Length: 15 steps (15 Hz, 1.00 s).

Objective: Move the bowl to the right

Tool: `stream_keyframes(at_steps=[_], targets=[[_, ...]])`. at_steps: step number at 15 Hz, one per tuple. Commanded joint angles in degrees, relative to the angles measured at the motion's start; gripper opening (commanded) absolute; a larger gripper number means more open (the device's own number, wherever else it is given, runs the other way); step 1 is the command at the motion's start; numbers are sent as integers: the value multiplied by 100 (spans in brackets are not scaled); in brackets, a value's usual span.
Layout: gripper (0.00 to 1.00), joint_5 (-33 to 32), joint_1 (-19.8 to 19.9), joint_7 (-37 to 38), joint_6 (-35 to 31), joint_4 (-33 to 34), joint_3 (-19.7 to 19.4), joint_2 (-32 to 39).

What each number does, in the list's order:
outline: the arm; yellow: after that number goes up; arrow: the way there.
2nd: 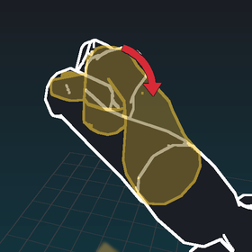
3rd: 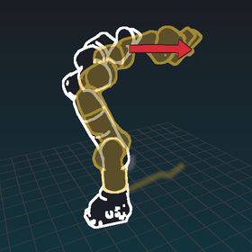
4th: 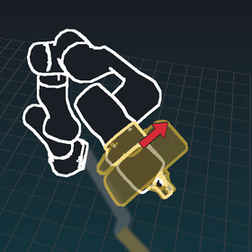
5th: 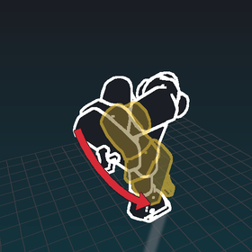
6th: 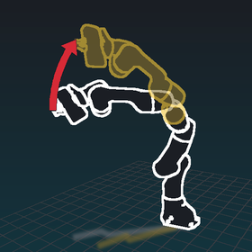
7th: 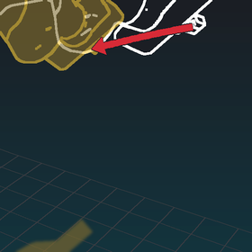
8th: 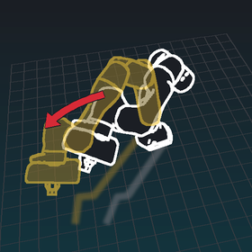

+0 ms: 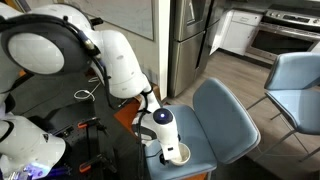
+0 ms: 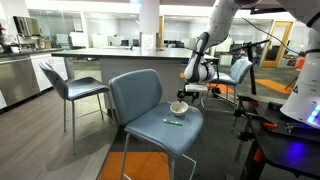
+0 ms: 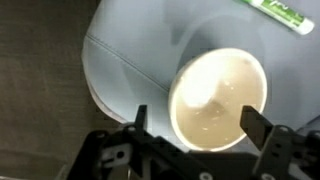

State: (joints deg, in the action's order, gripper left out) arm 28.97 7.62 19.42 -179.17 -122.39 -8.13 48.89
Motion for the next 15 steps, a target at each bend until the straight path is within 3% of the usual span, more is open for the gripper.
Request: stream_keyframes(at_steps=[1, 8, 15], targets=[[100, -616, -470, -176, 660, -429, -232, -717], [100, -2177, -1370, -255, 1890, -197, -460, -1348], [100, -3172, -1109, -1247, 2260, -151, -112, -1658]])
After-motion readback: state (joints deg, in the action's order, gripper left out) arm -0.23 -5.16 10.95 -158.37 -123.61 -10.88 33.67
